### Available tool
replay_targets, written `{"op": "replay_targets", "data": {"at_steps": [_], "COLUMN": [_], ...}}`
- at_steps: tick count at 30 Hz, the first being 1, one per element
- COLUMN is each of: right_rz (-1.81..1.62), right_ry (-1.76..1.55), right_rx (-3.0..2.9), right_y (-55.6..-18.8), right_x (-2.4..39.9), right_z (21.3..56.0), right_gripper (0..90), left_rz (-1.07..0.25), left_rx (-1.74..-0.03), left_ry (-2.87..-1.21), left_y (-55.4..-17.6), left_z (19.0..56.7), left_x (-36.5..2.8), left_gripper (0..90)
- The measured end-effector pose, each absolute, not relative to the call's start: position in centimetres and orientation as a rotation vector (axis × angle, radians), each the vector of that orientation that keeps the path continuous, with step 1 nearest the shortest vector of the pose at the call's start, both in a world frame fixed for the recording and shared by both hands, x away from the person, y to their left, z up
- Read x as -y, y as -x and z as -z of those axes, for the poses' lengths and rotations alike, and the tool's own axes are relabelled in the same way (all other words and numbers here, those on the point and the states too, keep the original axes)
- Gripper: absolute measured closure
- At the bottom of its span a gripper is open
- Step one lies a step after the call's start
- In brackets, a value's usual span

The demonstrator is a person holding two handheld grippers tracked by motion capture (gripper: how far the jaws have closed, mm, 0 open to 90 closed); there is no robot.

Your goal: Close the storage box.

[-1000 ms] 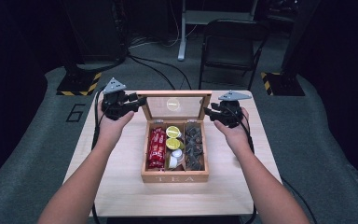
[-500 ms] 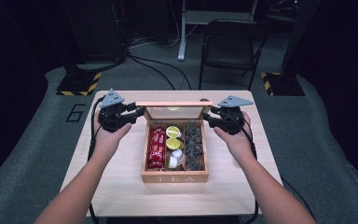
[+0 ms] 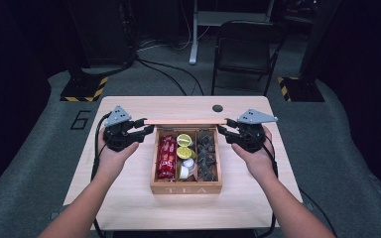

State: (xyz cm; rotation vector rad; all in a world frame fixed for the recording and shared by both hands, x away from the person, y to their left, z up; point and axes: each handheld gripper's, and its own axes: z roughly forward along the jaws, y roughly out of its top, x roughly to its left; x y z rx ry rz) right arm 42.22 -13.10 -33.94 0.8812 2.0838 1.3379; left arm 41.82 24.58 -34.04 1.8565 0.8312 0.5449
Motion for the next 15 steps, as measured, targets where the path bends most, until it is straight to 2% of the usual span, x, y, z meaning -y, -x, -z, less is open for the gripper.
{"op": "replay_targets", "data": {"at_steps": [15], "right_rz": [-1.309], "right_ry": [-0.855], "right_rx": [-2.135], "right_y": [-40.6], "right_x": [13.3], "right_z": [34.6], "right_gripper": [60.0], "left_rz": [-0.518], "left_rx": [-0.837], "left_ry": [-1.869], "left_y": [-40.5], "left_z": [35.3], "left_x": [-24.6], "left_gripper": [57.9]}}
